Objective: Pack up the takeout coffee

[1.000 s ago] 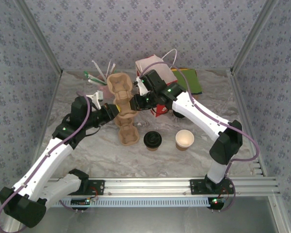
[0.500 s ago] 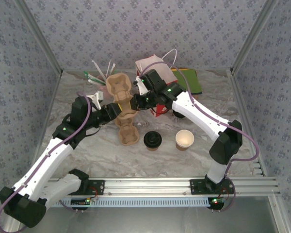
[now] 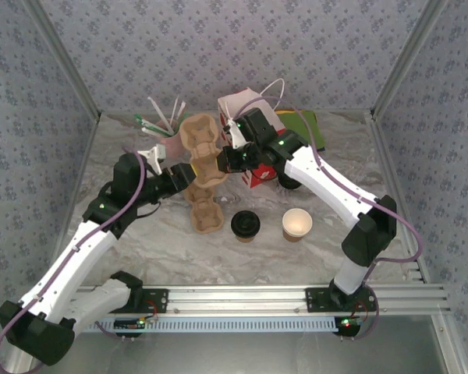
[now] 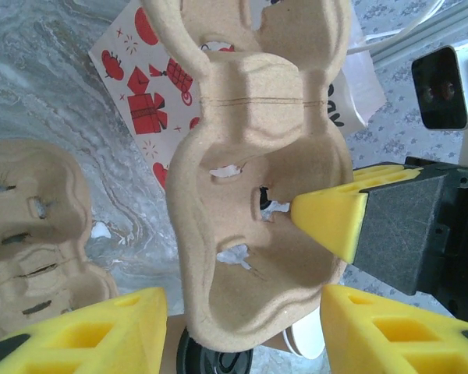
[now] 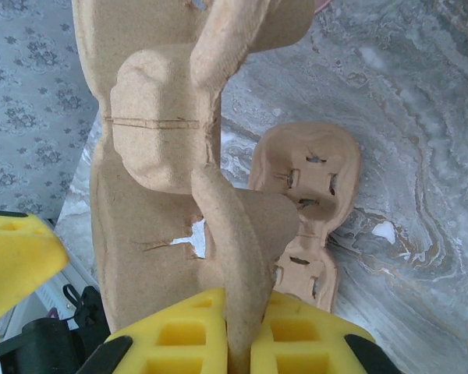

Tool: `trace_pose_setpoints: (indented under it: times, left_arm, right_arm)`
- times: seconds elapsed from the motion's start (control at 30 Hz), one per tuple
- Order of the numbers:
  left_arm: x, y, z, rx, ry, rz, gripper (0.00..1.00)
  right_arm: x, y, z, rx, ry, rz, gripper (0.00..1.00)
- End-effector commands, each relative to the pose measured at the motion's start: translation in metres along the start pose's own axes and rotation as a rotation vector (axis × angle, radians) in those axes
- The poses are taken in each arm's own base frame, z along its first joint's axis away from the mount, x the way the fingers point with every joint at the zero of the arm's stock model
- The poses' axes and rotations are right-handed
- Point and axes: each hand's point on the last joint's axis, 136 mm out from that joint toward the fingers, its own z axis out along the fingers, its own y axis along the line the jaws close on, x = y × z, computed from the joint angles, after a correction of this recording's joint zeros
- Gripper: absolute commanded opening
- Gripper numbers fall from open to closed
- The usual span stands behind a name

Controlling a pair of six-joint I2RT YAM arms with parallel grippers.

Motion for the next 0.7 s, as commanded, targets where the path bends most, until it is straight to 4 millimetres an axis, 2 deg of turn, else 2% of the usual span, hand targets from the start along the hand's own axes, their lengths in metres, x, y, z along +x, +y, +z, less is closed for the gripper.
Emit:
trace_pose_setpoints:
  times: [0.0, 0.17, 0.23, 0.37, 0.53, 0.67]
  left_arm:
    - [-0.014, -0.012, -0.009, 0.014, -0.035, 0.035, 0.54]
    - [-0.023, -0.016, -0.011, 0.007, -0.044, 0.045, 0.60]
    - [-0.028, -0.018, -0.013, -0.004, -0.047, 0.049, 0.66]
    - [-0.044, -0.026, -0.016, -0.014, -0.065, 0.054, 0.70]
    - [-0.062, -0.040, -0.008, -0.017, -0.067, 0.051, 0.73]
    - [-0.074, -0.048, 0.006, -0.016, -0.058, 0.042, 0.73]
  right_arm:
    - [-0.006, 0.003, -0.020, -0.009, -0.039, 0.006, 0.10]
    - [-0.012, 0.004, -0.039, -0.008, -0.070, 0.004, 0.09]
    - [-0.017, 0.003, -0.051, -0.004, -0.093, 0.001, 0.09]
    - [-0.028, -0.002, -0.083, 0.002, -0.149, 0.004, 0.10]
    - [-0.041, -0.005, -0.124, 0.002, -0.236, 0.014, 0.10]
    - [-0.046, -0.004, -0.151, -0.001, -0.281, 0.001, 0.11]
